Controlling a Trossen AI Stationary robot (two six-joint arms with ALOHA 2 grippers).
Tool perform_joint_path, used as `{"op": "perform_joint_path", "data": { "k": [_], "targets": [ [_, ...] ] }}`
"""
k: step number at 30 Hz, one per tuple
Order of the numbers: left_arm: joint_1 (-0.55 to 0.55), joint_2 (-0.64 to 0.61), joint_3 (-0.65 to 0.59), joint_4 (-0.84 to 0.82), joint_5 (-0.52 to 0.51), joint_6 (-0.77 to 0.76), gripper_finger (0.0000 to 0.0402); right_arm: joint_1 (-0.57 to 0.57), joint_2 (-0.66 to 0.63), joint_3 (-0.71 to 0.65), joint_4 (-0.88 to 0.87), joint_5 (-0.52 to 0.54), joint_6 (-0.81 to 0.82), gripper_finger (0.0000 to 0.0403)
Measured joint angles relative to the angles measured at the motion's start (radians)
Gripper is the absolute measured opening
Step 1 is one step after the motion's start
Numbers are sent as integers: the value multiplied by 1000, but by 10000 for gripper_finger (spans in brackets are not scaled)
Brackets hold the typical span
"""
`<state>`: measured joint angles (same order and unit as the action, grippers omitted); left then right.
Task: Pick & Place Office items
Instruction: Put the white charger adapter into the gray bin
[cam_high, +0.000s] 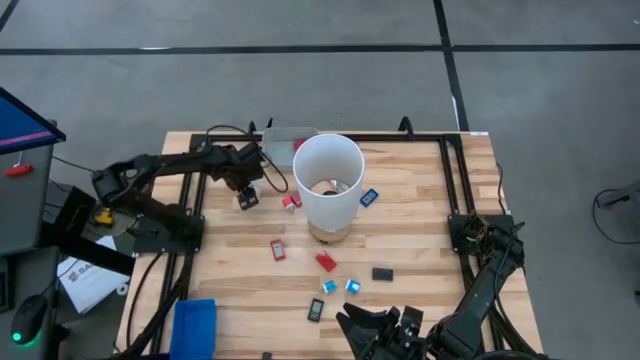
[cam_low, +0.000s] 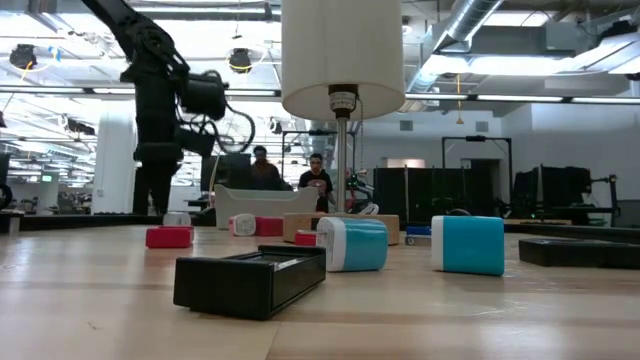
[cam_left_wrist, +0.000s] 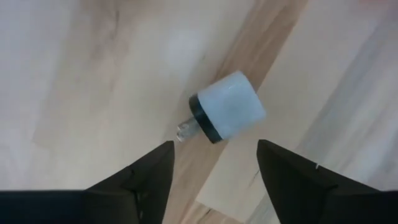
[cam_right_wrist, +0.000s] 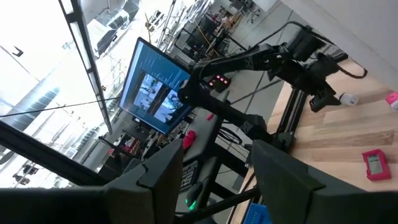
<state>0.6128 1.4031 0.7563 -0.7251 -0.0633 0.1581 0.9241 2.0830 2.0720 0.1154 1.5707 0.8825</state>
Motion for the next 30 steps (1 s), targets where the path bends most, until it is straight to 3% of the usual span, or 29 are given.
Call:
{"op": "perform_joint_path", "data": {
  "k": [5,11,20,25,30],
  "targets": [
    [-8,-102,1,30,77,103,267,0,0,0,0,0,0,184],
    [-71,-120,1,-17,150,351,282,0,0,0,0,0,0,184],
    [-118,-36,1,8,5,595,281,0,0,0,5,0,0,184],
    [-125,42,0,77,-72,625,270,5,0,0,5,0,0,184],
    [-124,115,0,101,-79,628,252,12,0,0,7,0,0,184]
  ]
}}
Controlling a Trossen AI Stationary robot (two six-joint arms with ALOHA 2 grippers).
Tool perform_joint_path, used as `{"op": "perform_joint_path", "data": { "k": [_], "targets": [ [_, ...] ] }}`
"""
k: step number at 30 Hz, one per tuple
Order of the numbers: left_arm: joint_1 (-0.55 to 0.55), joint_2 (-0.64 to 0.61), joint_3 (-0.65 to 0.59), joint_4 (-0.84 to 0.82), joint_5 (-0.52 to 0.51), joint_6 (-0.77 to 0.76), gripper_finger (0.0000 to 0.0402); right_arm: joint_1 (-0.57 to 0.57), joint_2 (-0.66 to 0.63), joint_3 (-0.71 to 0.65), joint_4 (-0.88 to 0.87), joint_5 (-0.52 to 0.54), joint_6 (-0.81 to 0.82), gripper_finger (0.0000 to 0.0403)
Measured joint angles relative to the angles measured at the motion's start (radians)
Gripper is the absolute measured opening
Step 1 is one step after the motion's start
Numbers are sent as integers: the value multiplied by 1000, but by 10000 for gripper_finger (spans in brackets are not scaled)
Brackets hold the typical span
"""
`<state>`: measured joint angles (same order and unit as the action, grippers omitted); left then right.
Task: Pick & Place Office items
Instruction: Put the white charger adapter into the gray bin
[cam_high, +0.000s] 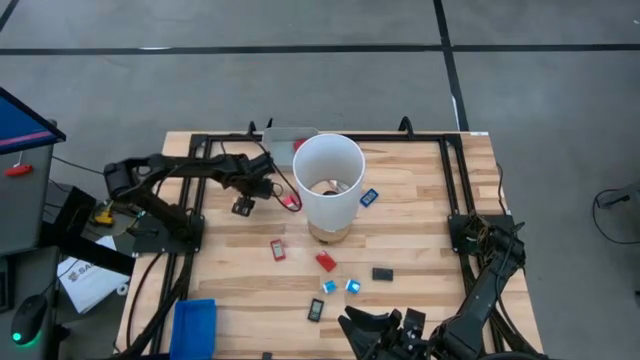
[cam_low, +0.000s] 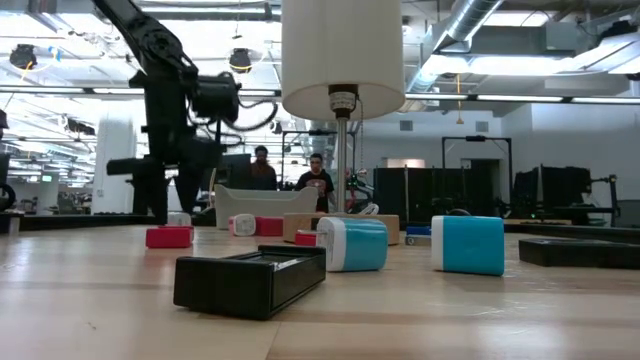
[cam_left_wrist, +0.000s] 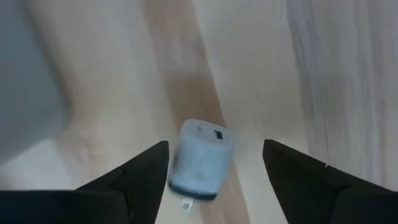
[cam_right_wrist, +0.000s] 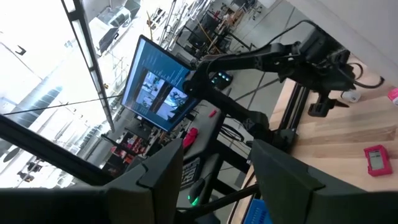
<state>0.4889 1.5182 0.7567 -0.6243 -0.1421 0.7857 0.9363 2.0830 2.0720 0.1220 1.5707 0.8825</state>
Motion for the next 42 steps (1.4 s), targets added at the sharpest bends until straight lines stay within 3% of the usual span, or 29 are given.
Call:
{"op": "perform_joint_path", "data": {
  "k": [5,11,14,19,22,25,28,32,39,42],
  "targets": [
    [0,60,4,3,1,-34,223,6,0,0,3,0,0,184],
    [1,15,-3,-4,-8,-99,130,13,0,0,3,0,0,184],
    [2,-75,-1,-56,21,-142,131,13,0,0,3,0,-1,184],
    [-6,-281,18,-100,154,-306,131,13,0,0,3,0,-1,184],
    [6,-392,55,32,215,-435,131,12,0,0,3,0,-1,184],
    [55,-422,90,237,288,-595,131,3,0,0,3,0,-4,184],
    [125,-351,126,378,364,-754,131,-9,0,0,4,0,-8,184],
    [216,-177,236,418,368,-846,131,-19,0,0,6,0,-9,184],
    [314,143,553,148,348,-802,131,-25,0,0,22,0,-20,184],
    [326,229,641,63,292,-798,131,-26,0,1,22,0,-26,184]
  ]
}}
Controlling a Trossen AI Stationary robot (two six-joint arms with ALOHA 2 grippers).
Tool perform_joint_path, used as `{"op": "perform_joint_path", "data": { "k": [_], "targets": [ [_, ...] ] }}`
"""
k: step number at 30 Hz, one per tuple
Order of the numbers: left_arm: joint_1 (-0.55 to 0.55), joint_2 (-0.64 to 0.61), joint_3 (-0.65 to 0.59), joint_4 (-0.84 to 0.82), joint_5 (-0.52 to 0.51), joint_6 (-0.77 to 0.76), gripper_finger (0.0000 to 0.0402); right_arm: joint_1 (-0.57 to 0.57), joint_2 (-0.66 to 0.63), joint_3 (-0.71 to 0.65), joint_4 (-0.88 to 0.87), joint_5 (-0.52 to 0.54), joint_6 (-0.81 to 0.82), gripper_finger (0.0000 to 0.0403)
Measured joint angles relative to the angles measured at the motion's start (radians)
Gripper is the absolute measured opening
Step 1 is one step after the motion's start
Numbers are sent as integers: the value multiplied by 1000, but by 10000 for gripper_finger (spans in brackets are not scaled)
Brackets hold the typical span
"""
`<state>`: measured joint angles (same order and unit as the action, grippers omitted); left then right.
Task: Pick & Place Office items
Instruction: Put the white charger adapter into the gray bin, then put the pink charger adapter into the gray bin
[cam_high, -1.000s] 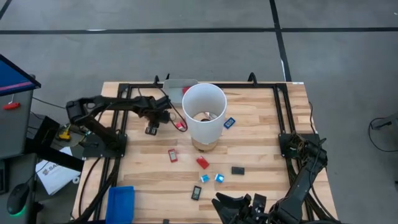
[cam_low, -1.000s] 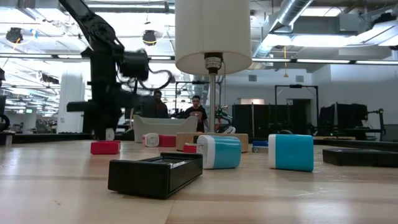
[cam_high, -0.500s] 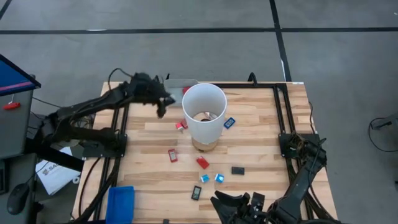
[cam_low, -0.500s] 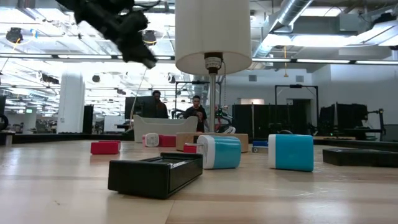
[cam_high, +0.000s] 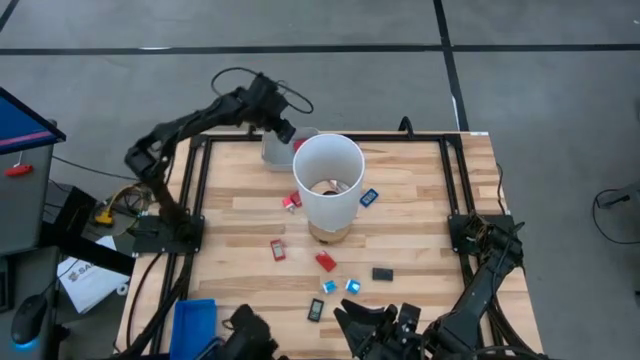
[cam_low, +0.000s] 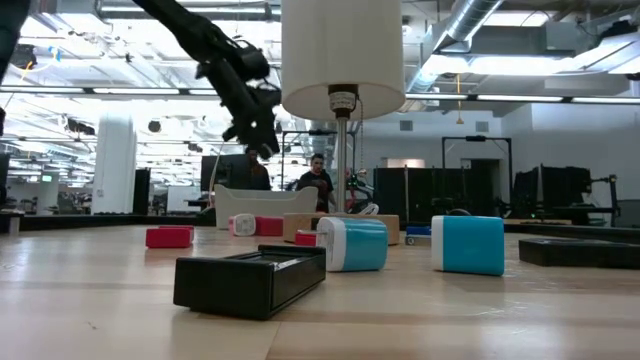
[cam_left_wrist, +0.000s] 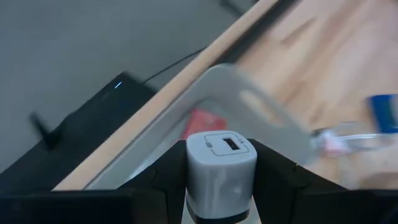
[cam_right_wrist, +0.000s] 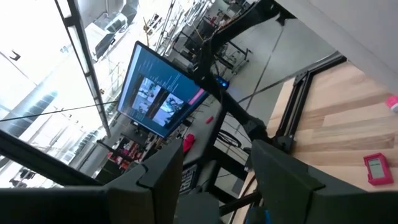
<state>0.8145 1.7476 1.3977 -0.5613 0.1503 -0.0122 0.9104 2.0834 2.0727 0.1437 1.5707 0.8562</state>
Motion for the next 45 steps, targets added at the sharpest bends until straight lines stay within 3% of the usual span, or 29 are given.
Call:
{"op": "perform_joint_path", "data": {
  "k": [8,19,29,37,45],
  "targets": [
    [-1,100,46,-132,-98,2,131,-2,0,0,0,0,-3,184],
    [0,139,46,-131,-120,7,131,-4,0,0,-3,0,-3,184],
    [0,140,46,-128,-129,7,132,-11,0,0,-2,0,-2,184],
    [0,140,46,-123,-128,7,208,-10,0,0,-2,0,-2,184],
    [-4,41,46,-215,-97,82,178,-10,0,0,-1,0,-2,184]
  ]
}}
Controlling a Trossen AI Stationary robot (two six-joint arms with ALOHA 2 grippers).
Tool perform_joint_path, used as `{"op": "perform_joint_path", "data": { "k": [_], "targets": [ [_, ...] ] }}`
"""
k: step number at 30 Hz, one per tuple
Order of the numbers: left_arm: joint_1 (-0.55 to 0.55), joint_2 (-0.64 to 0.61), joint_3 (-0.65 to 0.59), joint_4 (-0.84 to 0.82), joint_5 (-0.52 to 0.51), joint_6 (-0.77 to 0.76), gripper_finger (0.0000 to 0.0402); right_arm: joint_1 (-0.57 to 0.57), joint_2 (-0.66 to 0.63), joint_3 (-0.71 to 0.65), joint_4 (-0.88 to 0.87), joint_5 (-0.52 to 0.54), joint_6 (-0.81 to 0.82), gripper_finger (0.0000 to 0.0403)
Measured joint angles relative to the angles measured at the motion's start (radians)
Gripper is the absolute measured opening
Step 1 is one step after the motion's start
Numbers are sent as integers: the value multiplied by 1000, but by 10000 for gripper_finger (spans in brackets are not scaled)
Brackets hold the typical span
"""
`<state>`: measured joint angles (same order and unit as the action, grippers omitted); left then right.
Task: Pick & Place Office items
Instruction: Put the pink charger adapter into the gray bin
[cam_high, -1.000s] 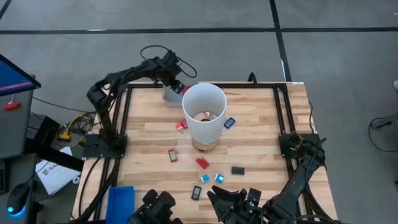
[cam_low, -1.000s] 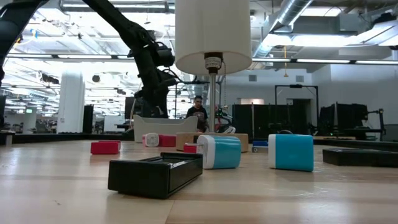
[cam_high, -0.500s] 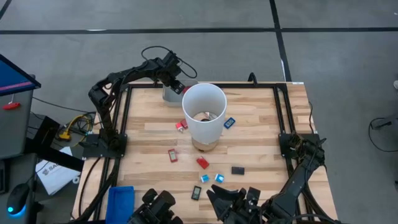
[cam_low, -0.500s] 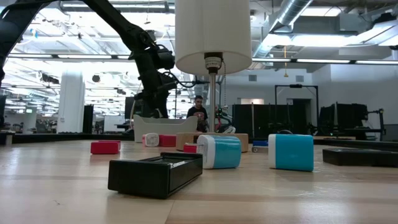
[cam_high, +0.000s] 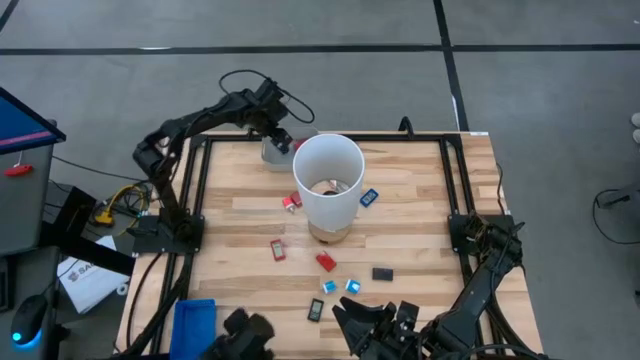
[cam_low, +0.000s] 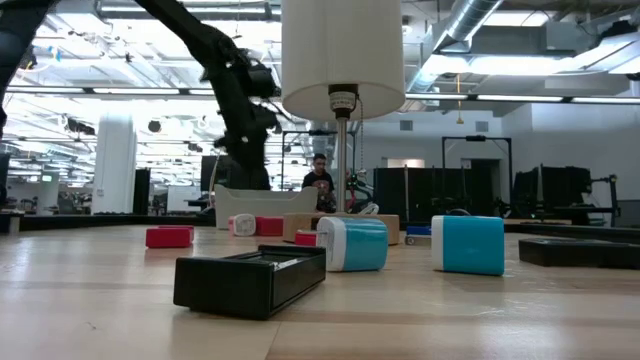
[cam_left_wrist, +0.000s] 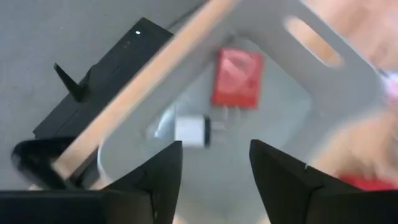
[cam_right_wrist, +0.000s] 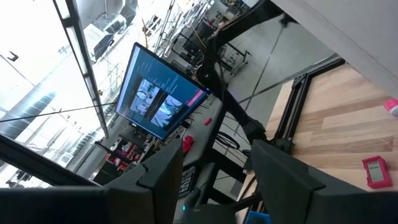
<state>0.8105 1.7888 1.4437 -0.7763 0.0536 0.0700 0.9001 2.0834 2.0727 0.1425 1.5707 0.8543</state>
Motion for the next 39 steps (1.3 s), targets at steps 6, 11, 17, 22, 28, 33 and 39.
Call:
{"op": "perform_joint_path", "data": {
  "k": [6,11,17,22,28,33,39],
  "targets": [
    [-56,-227,-52,-242,12,62,159,0,0,0,0,0,-1,184],
    [-135,-500,-228,-344,35,37,175,1,0,0,2,0,-22,184],
    [-332,-792,-471,-263,88,-121,216,1,0,0,1,0,-32,184],
    [-530,-774,-551,-219,133,-202,262,0,0,0,9,0,-50,184],
    [-732,-612,-552,-197,46,165,296,2,0,0,11,0,-50,184],
    [-764,-486,-552,-105,-61,464,298,9,0,0,11,0,-54,184],
    [-709,-375,-552,90,-234,726,298,23,0,0,9,0,-55,184]
  ]
}}
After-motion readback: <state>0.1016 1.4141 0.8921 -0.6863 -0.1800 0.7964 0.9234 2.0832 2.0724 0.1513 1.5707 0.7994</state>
